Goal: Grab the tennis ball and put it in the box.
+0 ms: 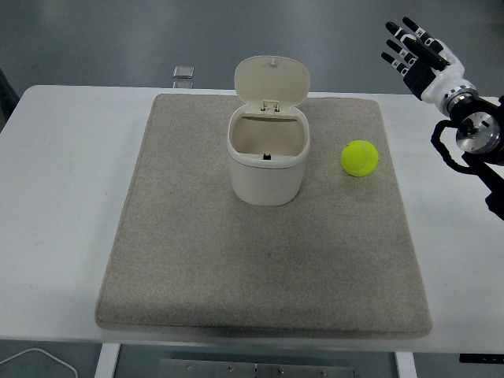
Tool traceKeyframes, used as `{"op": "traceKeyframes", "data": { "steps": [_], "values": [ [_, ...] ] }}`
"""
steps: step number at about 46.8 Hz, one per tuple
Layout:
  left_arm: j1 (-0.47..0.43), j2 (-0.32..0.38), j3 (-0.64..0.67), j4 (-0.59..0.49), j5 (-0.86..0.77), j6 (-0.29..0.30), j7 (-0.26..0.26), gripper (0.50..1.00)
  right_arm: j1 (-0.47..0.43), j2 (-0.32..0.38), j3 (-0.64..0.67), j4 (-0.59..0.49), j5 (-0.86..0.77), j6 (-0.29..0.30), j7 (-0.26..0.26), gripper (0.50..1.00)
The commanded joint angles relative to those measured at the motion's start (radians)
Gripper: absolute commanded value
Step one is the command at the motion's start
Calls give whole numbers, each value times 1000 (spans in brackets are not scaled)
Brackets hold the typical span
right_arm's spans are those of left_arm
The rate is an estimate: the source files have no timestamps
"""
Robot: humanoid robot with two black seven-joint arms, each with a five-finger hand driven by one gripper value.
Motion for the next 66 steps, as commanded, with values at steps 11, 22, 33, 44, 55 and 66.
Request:
{"op": "traceKeyframes", "data": {
  "steps": [11,22,33,44,55,66],
  "values": [
    [0,0,0,-1,0,0,0,992,2,-4,1,3,-2,8,0,928],
    [0,0,0,-1,0,0,0,992,1,-3,-3,9,-188,8,1,930],
    [0,0,0,-1,0,0,0,992,7,-10,-40,12,-340,14,1,930],
    [0,0,0,-1,0,0,0,992,97,-49,-233,12,-452,20,1,928],
    [0,0,0,1,0,0,0,992,155,-93,-354,17,-505,88,26,928],
    [0,0,0,-1,0,0,0,992,165,-102,-361,17,-810,140,104,928]
  ]
}}
